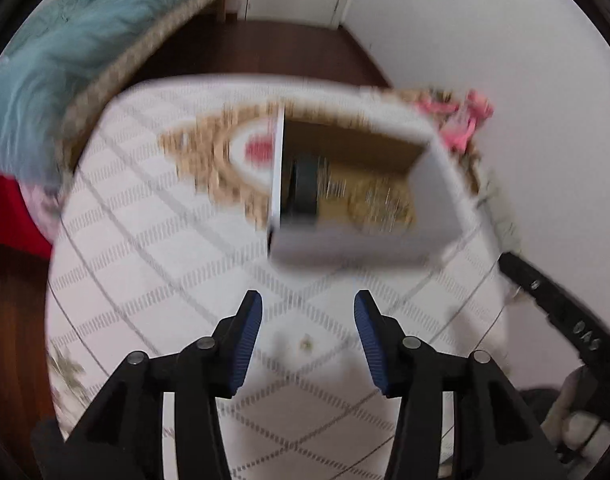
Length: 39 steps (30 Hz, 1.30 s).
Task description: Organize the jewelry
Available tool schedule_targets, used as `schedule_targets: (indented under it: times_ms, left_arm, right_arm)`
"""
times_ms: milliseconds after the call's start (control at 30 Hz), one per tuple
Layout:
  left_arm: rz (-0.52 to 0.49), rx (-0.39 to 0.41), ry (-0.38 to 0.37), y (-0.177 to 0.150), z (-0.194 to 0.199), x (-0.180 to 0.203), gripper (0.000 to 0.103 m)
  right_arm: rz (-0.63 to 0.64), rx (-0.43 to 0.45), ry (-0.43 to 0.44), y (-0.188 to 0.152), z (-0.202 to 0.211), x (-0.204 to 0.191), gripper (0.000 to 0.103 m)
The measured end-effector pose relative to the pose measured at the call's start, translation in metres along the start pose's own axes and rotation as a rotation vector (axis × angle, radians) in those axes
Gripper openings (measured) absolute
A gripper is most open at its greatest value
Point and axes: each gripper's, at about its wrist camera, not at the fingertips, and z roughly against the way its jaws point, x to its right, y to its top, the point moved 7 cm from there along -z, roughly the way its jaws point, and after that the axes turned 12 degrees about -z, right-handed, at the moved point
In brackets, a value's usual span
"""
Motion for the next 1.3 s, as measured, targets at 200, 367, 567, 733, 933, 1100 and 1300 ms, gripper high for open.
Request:
schedule_targets:
  times_ms: [200,367,567,733,933,1100,1300]
  left_arm:
    - [-0.068,-0.082,0.064,-0.041,-0.046,0.019,0.045]
    - [-0.136,-0.044,0.12,-0.039,-0.054,0.034,0.041]
    - [-0.177,-0.015,0.12,-0.035,-0.055,0.039,0.01]
    - [-0.159,0.011,0.092,-0.031,-0.043,0.041,0.002]
    - [-0.11,0.088,-0.001,-0.002,0.008,0.036,0.0]
    - [-0.072,0.172,-0.047,0.039,0.046,0.025,0.0]
    - [-0.045,0.183,-0.071,0.05,0.055,0.011,0.0]
  right_arm:
    - [-0.031,-0.074,-0.048,-0.05,-0.023,0.027,0.013]
    - [-0.028,-0.071,-0.075,-0.056,-0.022,0.039,0.013]
    - [-0.027,-0.049,-0.087,-0.049,-0.015,0.044,0.013]
    - [-0.03,-0.039,-0.076,-0.047,-0.009,0.041,0.013]
    - [-0.025,-0.018,-0.025,-0.031,0.008,0.026,0.013]
    - [-0.012,0.034,0.016,0.003,0.021,0.006,0.013]
    - [-0.039,0.04,0.045,0.015,0.022,0.002,0.013]
